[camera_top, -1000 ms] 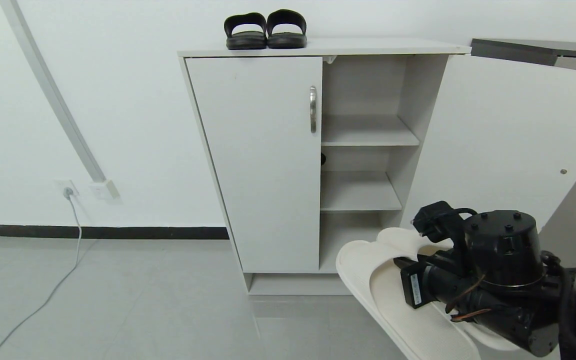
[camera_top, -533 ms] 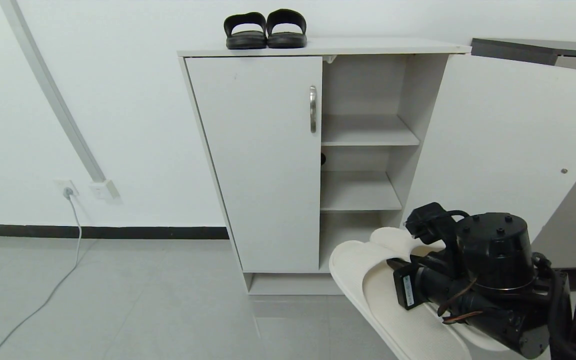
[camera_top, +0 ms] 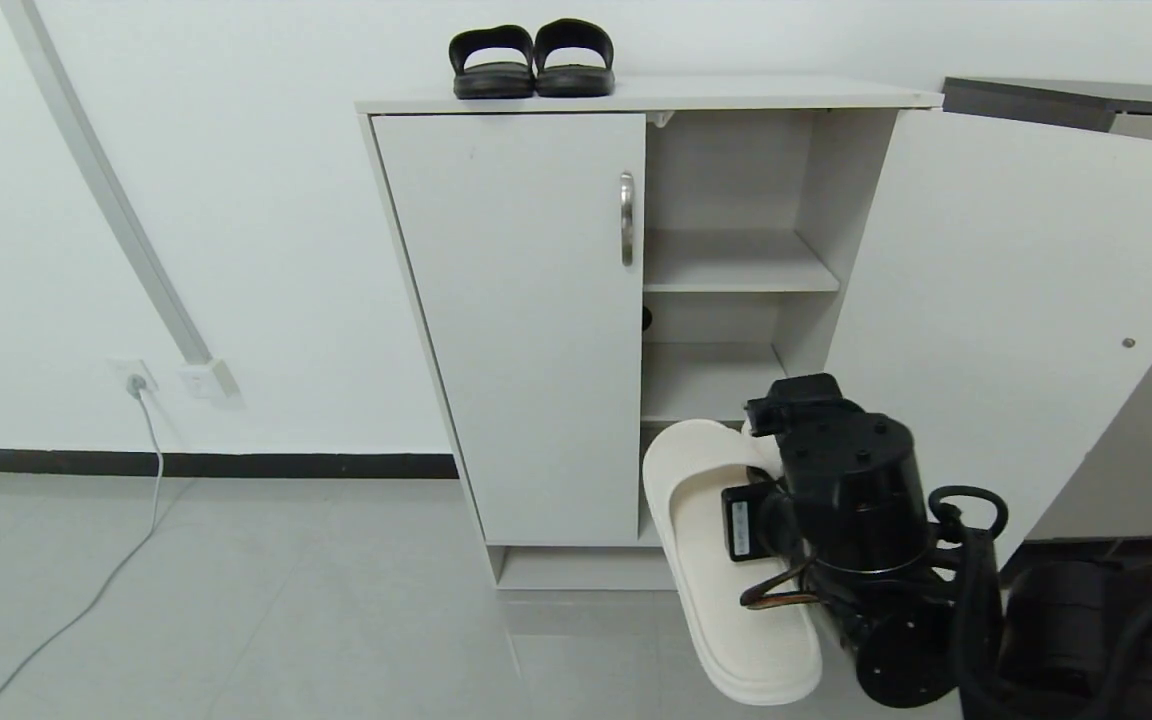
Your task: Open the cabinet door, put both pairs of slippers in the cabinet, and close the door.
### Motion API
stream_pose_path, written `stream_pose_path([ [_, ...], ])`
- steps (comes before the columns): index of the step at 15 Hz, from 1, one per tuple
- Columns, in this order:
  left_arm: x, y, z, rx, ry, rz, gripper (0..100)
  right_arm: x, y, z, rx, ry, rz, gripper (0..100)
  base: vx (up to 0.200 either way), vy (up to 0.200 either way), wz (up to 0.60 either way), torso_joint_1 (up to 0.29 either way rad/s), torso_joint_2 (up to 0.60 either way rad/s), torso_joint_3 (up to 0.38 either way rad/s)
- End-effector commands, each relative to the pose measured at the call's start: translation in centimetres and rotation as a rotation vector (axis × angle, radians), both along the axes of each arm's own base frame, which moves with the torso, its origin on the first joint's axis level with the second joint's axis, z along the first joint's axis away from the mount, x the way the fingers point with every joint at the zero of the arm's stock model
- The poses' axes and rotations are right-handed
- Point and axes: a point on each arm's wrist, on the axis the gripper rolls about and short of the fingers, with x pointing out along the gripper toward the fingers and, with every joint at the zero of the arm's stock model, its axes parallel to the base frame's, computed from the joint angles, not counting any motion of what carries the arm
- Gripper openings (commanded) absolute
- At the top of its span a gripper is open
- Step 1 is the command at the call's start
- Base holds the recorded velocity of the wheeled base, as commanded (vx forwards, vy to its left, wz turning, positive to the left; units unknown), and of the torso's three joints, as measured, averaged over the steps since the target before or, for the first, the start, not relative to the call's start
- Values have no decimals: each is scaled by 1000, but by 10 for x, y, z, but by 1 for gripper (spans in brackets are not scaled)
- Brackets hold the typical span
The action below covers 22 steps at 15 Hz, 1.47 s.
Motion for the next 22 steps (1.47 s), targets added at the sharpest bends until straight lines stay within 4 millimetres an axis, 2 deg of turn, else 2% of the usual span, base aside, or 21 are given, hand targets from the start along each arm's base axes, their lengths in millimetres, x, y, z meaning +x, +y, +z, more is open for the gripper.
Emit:
stream_pose_path([
  [1, 1, 0, 0, 1, 7, 1, 0, 14, 19, -17, 2, 17, -25, 0, 0, 0, 0, 0, 0, 0],
  [4, 1, 0, 0, 1, 7, 1, 0, 34, 18, -26, 16, 25, -75, 0, 0, -200, 0, 1, 1, 4],
  [7, 1, 0, 0, -1, 8, 10, 0, 39, 17, -29, 15, 31, -83, 0, 0, -200, 0, -4, 2, 6],
  [13, 1, 0, 0, -17, 8, 27, 0, 43, 18, -38, 24, 41, -58, 0, 0, 0, 0, 0, 0, 0],
  [15, 1, 3, 0, 6, 3, 122, 0, 49, 18, -43, 29, 30, -71, 0, 0, 0, 0, 0, 0, 0],
  [18, 1, 3, 0, -15, 3, 144, 0, 50, 18, -44, 33, 32, -73, 0, 0, 0, 0, 0, 0, 0],
  [22, 1, 3, 0, -14, 3, 134, 0, 53, 28, -62, 38, 24, -57, 0, 0, 0, 0, 0, 0, 0],
])
